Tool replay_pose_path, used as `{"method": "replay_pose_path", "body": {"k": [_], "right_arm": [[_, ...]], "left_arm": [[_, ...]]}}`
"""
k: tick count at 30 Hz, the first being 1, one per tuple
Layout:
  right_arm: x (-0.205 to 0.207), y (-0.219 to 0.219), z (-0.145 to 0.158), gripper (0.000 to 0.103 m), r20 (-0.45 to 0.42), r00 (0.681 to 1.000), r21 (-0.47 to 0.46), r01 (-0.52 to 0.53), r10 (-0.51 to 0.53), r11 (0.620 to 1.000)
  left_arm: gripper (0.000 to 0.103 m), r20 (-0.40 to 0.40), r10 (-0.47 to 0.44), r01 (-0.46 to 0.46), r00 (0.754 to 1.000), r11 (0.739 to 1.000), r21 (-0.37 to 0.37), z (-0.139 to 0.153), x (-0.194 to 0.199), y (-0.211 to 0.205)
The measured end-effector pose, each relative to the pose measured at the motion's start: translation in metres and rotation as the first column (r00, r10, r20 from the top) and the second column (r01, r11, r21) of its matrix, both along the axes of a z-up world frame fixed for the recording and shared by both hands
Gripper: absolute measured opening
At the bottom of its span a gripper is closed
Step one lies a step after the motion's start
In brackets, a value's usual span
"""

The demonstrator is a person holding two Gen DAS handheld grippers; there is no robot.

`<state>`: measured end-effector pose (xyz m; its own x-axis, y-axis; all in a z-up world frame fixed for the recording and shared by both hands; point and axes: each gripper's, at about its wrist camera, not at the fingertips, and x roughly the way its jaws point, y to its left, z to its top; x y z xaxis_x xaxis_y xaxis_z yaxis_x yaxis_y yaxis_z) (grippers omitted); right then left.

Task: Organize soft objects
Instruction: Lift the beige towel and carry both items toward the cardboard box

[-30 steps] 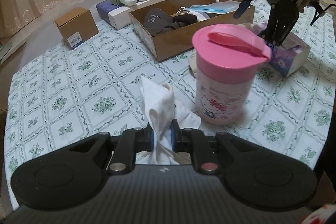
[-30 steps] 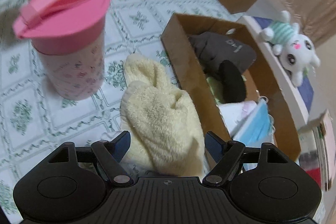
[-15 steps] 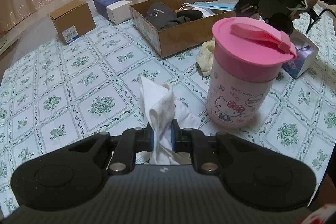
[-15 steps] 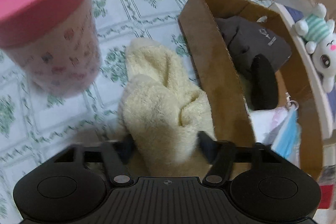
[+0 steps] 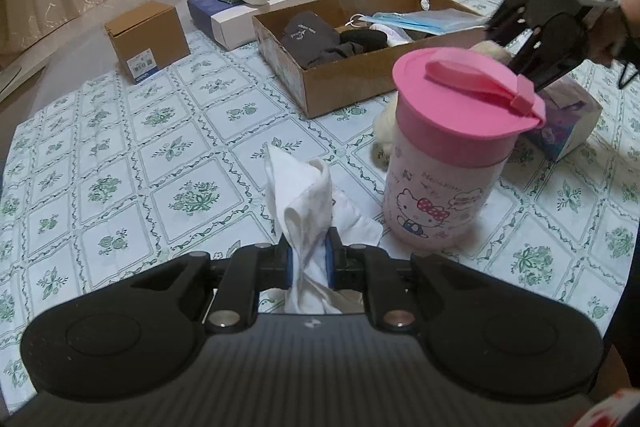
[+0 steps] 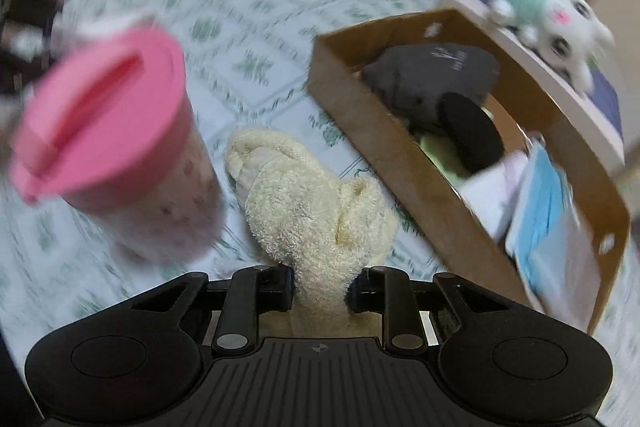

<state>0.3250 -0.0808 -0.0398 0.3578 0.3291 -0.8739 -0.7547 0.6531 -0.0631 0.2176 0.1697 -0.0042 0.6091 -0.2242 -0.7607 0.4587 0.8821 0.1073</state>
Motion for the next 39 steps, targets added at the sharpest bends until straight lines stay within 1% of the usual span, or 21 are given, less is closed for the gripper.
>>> {"method": "replay_pose_path", "body": {"k": [3,5,8,11,13,16,20,24,31,35,39], "right_arm": [[-0.009,-0.011,0.015,0.024,-0.050,0.994,0.094,0.098,-0.094,0.991],[-0.016,-0.019,0.024,0.024,-0.088,0.984,0.153,0.165,-0.153,0.974],[-0.031,-0.033,0.035,0.024,-0.152,0.959,0.237,0.270,-0.239,0.933],[-0.050,-0.047,0.040,0.024,-0.219,0.928,0.305,0.359,-0.302,0.882],[-0.065,-0.053,0.041,0.024,-0.258,0.908,0.337,0.405,-0.330,0.850],[-0.087,-0.065,0.045,0.024,-0.288,0.889,0.377,0.447,-0.356,0.811],[-0.101,-0.080,0.055,0.024,-0.288,0.875,0.417,0.480,-0.388,0.772],[-0.109,-0.092,0.070,0.024,-0.264,0.872,0.440,0.488,-0.411,0.753],[-0.118,-0.106,0.090,0.024,-0.249,0.870,0.472,0.493,-0.426,0.731],[-0.120,-0.112,0.103,0.024,-0.219,0.872,0.481,0.486,-0.437,0.729],[-0.117,-0.117,0.116,0.024,-0.193,0.874,0.493,0.480,-0.447,0.726]], "left_arm": [[0.013,0.010,0.011,-0.011,1.000,1.000,0.003,0.009,-0.006,0.001],[0.013,0.015,0.020,-0.020,1.000,1.000,0.002,0.014,-0.009,0.001],[0.013,0.024,0.033,-0.033,0.999,0.999,-0.003,0.023,-0.015,0.002],[0.013,0.032,0.041,-0.041,0.999,0.999,-0.011,0.030,-0.021,0.003],[0.013,0.037,0.037,-0.037,0.999,0.999,-0.012,0.035,-0.025,0.002],[0.013,0.044,0.026,-0.025,0.999,1.000,-0.008,0.042,-0.029,0.000],[0.013,0.055,0.008,-0.008,0.998,1.000,-0.003,0.053,-0.030,-0.003],[0.013,0.063,-0.003,0.003,0.998,1.000,0.003,0.063,-0.025,-0.004],[0.013,0.063,-0.006,0.006,0.998,1.000,0.006,0.075,-0.010,-0.004],[0.013,0.069,-0.022,0.022,0.997,1.000,0.008,0.087,0.001,-0.007],[0.013,0.080,-0.041,0.039,0.996,0.999,0.025,0.098,0.016,-0.013]]}}
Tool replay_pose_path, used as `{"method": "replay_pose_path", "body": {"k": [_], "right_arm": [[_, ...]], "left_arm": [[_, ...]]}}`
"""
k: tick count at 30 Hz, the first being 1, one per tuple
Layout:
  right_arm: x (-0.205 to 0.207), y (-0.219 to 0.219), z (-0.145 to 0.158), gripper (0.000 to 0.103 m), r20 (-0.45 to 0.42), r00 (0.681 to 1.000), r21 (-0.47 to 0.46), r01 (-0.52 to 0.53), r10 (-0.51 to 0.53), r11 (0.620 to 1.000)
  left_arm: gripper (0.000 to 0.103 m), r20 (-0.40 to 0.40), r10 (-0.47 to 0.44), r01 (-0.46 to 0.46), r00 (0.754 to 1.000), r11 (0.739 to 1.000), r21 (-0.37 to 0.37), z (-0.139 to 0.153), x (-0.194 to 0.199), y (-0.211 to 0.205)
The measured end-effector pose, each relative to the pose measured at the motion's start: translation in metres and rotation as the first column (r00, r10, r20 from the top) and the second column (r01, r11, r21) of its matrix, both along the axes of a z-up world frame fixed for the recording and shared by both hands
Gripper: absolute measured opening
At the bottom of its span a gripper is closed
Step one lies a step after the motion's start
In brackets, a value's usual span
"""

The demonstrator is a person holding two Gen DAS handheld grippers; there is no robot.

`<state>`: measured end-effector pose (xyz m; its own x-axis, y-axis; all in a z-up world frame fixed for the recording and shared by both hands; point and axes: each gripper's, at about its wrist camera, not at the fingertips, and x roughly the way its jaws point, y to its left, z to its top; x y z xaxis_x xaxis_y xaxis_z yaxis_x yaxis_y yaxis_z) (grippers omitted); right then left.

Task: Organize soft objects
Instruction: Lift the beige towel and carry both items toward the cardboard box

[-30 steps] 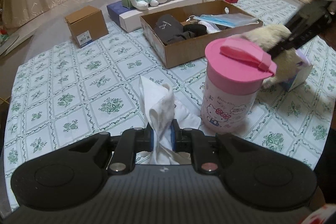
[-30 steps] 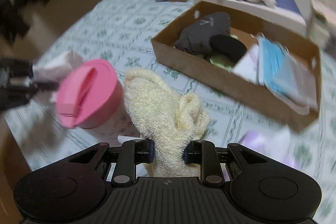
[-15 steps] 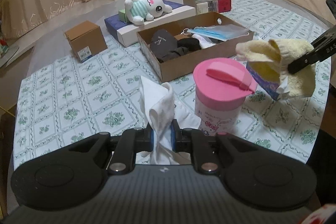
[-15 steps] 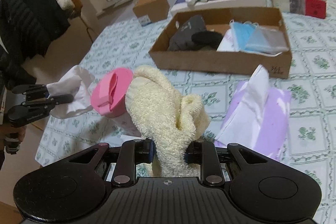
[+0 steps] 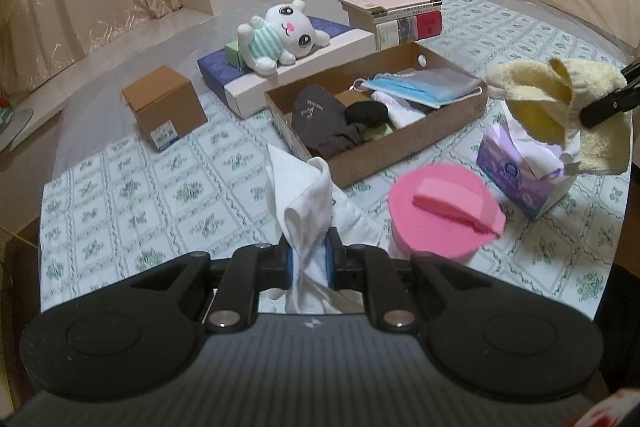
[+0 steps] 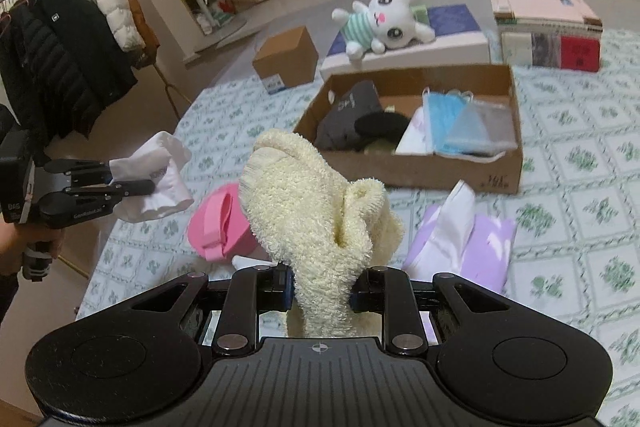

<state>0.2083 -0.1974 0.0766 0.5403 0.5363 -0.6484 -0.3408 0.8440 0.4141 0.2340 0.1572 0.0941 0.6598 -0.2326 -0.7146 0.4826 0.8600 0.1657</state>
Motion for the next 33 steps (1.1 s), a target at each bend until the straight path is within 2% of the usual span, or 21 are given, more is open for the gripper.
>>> {"method": "replay_pose_path", "body": {"k": [12,23,33], "right_arm": [[0.036,-0.007,0.034,0.024,0.103,0.995,-0.078,0.015,-0.007,0.997],[0.073,-0.018,0.035,0.025,0.148,0.988,-0.135,0.054,-0.033,0.989],[0.112,-0.041,0.042,0.025,0.166,0.983,-0.140,0.101,-0.077,0.985]], "left_arm": [[0.013,0.032,-0.074,0.073,0.997,0.996,0.055,0.023,0.036,-0.032],[0.013,0.014,-0.098,0.097,0.995,0.993,0.074,0.013,0.068,-0.053],[0.013,-0.020,-0.114,0.115,0.993,0.991,0.070,0.010,0.113,-0.085]]}}
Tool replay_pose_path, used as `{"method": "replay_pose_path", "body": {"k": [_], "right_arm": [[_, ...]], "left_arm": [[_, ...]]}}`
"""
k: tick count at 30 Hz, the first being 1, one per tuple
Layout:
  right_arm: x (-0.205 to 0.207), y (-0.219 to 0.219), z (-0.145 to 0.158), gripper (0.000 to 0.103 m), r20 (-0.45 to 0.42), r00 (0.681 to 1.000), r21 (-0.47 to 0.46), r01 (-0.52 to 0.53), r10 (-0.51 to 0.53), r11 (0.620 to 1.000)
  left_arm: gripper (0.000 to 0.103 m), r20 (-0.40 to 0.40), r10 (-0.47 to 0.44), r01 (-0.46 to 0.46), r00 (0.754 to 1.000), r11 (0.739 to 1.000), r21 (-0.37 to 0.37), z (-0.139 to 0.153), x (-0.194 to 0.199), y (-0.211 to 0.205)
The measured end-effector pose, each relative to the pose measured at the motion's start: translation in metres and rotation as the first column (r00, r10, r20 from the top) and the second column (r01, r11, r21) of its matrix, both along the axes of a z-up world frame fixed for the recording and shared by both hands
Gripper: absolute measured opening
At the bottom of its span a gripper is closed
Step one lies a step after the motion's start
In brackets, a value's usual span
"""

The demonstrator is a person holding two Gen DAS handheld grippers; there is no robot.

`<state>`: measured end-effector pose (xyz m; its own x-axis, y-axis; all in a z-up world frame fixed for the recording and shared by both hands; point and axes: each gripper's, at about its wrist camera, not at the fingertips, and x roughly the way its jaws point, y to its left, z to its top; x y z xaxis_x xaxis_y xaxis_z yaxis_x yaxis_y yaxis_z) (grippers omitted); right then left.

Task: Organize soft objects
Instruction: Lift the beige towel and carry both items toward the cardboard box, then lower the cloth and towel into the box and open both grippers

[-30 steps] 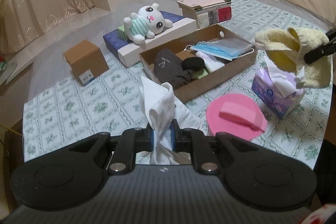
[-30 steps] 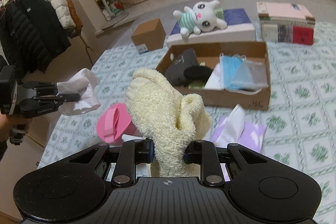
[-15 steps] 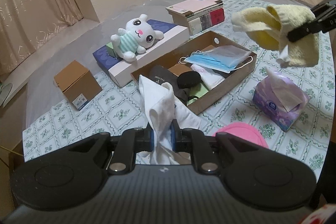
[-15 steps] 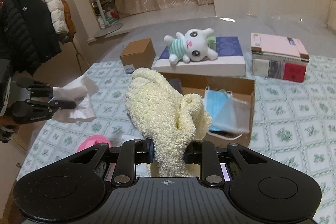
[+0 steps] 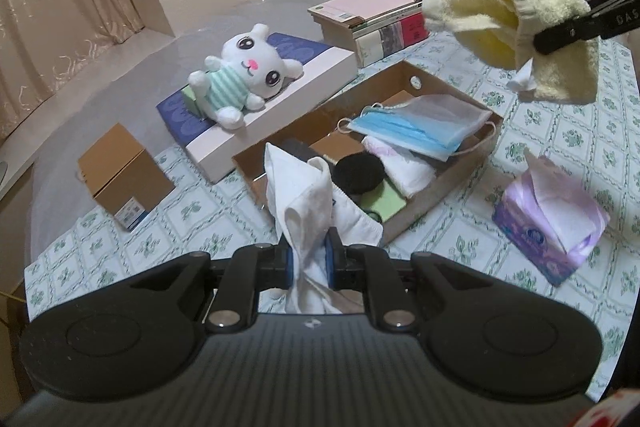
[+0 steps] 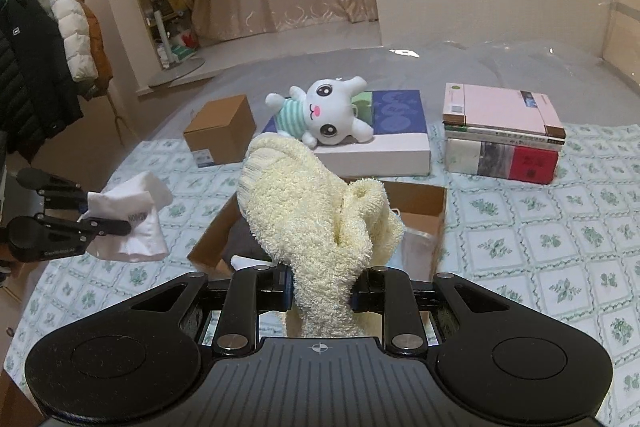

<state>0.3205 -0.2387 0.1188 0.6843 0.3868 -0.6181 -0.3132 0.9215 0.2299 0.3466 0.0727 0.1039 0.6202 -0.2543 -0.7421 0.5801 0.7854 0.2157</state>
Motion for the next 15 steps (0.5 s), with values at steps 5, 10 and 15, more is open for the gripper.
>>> {"method": "replay_pose_path", "body": {"k": [5,10,15], "right_arm": [[0.016,0.002,-0.002,0.025,-0.005,1.000,-0.050,-0.020,0.020,0.999],[0.037,0.005,-0.005,0.025,0.008,0.999,-0.136,-0.045,0.047,0.990],[0.062,0.004,-0.014,0.025,0.005,0.999,-0.157,-0.050,0.052,0.986]], "left_arm": [[0.013,-0.018,-0.004,0.004,1.000,1.000,-0.002,0.002,0.025,-0.018],[0.013,-0.044,0.019,-0.019,0.999,1.000,-0.003,-0.005,0.055,-0.033],[0.013,-0.075,0.030,-0.029,0.997,0.999,0.014,-0.019,0.084,-0.050]]}}
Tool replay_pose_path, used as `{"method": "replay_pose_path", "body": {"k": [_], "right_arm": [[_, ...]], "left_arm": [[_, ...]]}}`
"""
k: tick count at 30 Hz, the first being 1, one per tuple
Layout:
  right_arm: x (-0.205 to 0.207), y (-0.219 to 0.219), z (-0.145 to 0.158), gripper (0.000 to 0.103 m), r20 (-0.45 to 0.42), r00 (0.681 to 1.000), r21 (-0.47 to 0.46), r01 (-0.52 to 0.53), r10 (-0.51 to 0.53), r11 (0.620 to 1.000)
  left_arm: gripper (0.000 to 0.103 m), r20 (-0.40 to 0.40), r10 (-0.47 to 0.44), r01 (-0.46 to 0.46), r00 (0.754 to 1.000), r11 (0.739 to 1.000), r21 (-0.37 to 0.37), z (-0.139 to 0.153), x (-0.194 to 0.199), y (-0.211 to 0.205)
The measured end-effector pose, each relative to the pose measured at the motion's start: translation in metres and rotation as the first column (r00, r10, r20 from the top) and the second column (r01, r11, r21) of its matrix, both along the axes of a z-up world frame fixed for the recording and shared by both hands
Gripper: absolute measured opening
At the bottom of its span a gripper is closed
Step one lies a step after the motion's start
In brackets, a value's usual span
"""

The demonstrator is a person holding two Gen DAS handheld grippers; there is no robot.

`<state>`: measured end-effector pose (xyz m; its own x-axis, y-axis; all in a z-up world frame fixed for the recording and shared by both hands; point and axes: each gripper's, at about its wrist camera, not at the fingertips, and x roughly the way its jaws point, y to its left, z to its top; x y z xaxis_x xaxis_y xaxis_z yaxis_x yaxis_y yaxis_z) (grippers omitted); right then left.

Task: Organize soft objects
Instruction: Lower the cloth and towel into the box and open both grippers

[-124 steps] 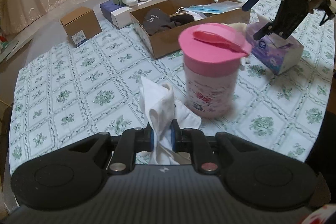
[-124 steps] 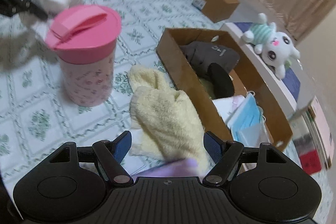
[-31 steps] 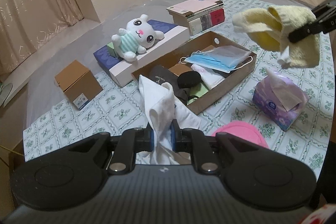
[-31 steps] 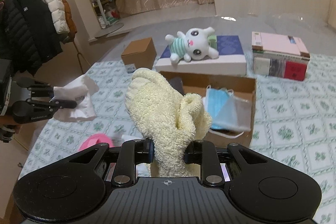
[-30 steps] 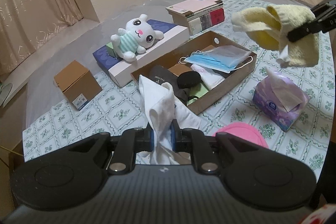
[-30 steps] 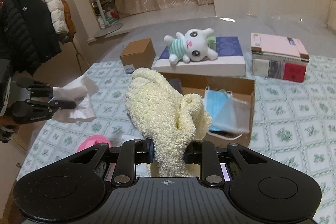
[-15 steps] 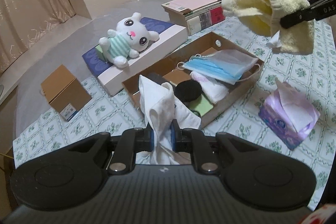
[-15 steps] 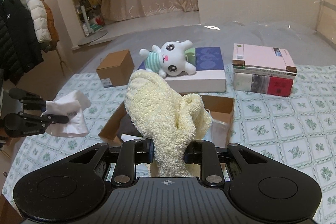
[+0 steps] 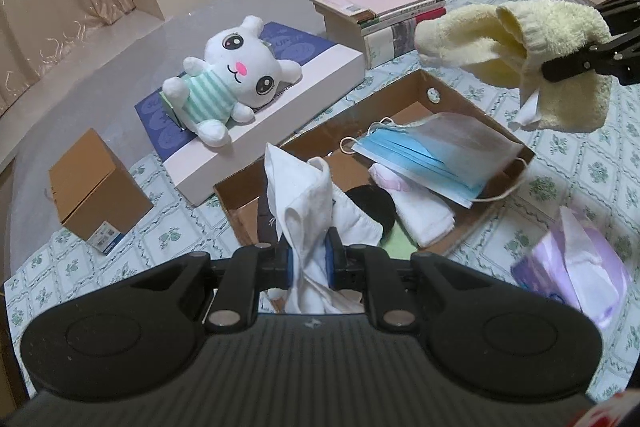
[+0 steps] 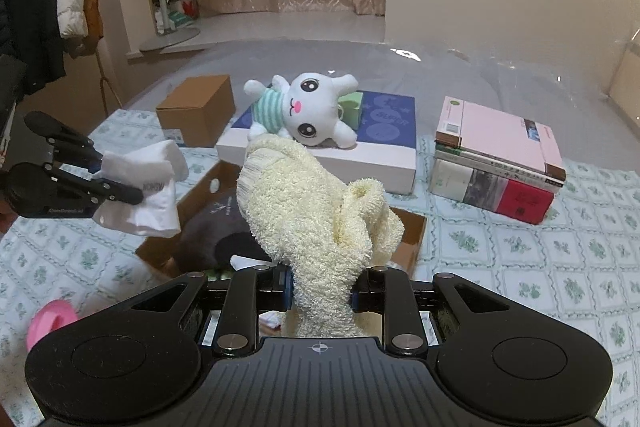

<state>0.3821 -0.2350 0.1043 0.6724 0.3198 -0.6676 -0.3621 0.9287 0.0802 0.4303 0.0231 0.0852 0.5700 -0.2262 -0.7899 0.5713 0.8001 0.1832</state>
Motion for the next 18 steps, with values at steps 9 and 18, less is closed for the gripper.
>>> {"method": "replay_pose_path", "body": {"k": [9,18], "right_arm": [[0.049,-0.001,-0.022,0.025,-0.102,0.995,0.079,-0.006,0.014,0.997],[0.086,0.011,-0.050,0.025,-0.214,0.976,0.138,-0.014,0.044,0.990]], "left_arm": [[0.013,-0.043,-0.001,0.001,0.999,1.000,0.014,-0.024,0.034,-0.020],[0.013,-0.092,0.014,-0.014,0.996,1.000,0.000,-0.045,0.059,-0.029]]}}
